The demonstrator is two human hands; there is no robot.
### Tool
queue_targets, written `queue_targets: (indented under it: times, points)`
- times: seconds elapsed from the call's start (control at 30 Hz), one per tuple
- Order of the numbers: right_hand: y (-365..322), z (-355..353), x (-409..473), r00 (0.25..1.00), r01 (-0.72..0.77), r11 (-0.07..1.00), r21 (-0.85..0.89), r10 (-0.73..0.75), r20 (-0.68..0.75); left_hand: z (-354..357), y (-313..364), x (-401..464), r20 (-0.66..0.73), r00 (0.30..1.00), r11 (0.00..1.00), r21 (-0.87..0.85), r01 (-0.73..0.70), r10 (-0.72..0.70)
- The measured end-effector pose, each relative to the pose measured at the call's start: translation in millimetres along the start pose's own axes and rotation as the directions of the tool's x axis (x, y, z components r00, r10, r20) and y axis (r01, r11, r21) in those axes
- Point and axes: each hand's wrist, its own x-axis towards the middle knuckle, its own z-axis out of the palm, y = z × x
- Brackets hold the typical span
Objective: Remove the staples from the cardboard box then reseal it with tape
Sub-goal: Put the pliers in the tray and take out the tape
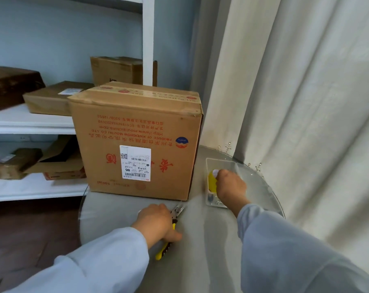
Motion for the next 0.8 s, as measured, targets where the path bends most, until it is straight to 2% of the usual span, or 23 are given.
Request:
queue_targets:
  times: [0.1,0.2,0.3,0.43,0.57,0.67,0.8]
  points:
    - [2,-10,-3,0.989,0.029,0.999,0.013,-0.027,-0.148,-11,1,-6,0.021,0.998,0.996,-0.063,-0.058,0.060]
    - [4,-30,-8,0.971,0.101,0.994,0.038,-0.090,-0.222,-29,8,-6,0.067,0.990,0.970,-0.218,-0.108,0.125]
    - [5,-52,-20,0.954,0.237,0.970,0.054,-0.222,-0.201,-48,18,-10,0.079,0.984,0.886,-0.452,-0.109,0.161]
    - [11,-70,-41,0.940,0.331,0.944,0.010,-0.329,-0.094,-63,27,-20,-0.001,0.985,0.821,-0.551,-0.147,0.175]
    - [18,-82,-59,0.938,0.346,0.937,-0.054,-0.347,0.004,-61,28,-28,0.000,0.982,0.821,-0.549,-0.156,0.187]
    - [19,-88,-68,0.940,0.340,0.939,-0.054,-0.339,0.022,-58,28,-33,0.035,0.982,0.873,-0.465,-0.146,0.183]
    - [17,-87,-73,0.963,0.268,0.962,-0.050,-0.270,-0.022,-62,22,-37,0.275,0.953,0.955,-0.294,-0.040,0.125]
